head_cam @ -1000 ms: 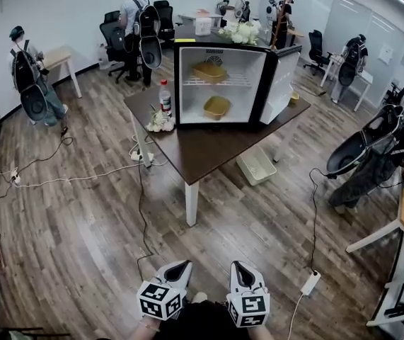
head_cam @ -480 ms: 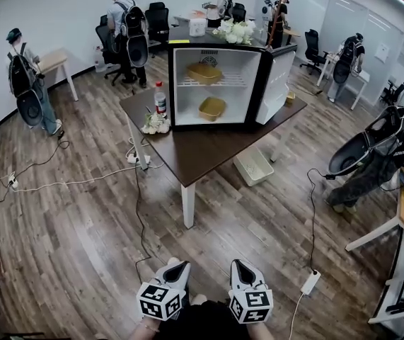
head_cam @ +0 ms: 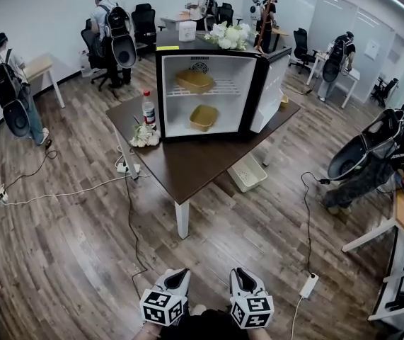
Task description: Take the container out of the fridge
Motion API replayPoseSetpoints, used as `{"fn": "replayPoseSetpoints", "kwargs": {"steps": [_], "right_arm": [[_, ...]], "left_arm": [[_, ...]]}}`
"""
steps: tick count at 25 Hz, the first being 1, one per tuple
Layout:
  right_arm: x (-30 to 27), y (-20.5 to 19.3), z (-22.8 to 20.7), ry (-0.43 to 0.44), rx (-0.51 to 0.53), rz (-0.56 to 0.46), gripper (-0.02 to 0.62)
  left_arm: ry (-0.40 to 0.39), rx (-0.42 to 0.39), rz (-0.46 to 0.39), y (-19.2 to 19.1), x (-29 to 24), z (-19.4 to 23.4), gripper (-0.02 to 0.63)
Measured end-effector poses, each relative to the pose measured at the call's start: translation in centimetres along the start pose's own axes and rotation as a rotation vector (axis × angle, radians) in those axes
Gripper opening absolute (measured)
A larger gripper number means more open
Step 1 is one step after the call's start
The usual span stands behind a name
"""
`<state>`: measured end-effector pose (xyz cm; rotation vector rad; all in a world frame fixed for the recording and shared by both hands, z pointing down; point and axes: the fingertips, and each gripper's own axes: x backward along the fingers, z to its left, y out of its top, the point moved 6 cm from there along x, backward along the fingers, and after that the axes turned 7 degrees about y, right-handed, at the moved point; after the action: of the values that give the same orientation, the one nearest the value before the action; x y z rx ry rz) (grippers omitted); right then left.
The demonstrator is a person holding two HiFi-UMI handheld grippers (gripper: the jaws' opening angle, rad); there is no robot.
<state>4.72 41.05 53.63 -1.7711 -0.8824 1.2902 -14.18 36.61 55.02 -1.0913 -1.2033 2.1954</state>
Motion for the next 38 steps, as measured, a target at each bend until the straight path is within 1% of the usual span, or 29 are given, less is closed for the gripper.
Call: {"fn": "replayPoseSetpoints", "kwargs": {"steps": [4, 10, 14, 19, 26, 32, 38], "right_arm": [[-3.0, 1.4, -0.7, -0.006, -0.019, 0.012, 0.057], [-7.9, 4.8, -1.4, -0.033, -0.029, -0.017, 0.057], [-11.0, 6.5, -0.9, -0.043, -0.041, -0.031, 0.057], [-14.2, 7.5, 0.3, -0.059, -0.065, -0.03, 0.058], [-15.9, 7.9, 0.9, -0.12, -0.1, -0.057, 0.058], [-16.0, 7.3, 0.9, -0.155, -0.136, -0.042, 0.058], [-16.8, 7.6, 0.6, -0.151, -0.141, -0.035, 0.058]], "left_arm": [[-0.004, 0.011, 0.011, 1.5, -2.3, 2.2, 0.008], [-0.01, -0.006, -0.01, 5.5, -5.9, 5.8, 0.008], [-0.015, -0.016, -0.016, 7.6, -7.4, 8.5, 0.008], [-0.031, -0.029, -0.008, 9.5, -8.6, 11.5, 0.008], [-0.064, -0.095, 0.002, 11.3, -10.1, 14.0, 0.008], [-0.072, -0.079, 0.012, 11.3, -10.3, 14.7, 0.008], [-0.037, -0.071, 0.025, 11.0, -10.6, 15.4, 0.008]]}}
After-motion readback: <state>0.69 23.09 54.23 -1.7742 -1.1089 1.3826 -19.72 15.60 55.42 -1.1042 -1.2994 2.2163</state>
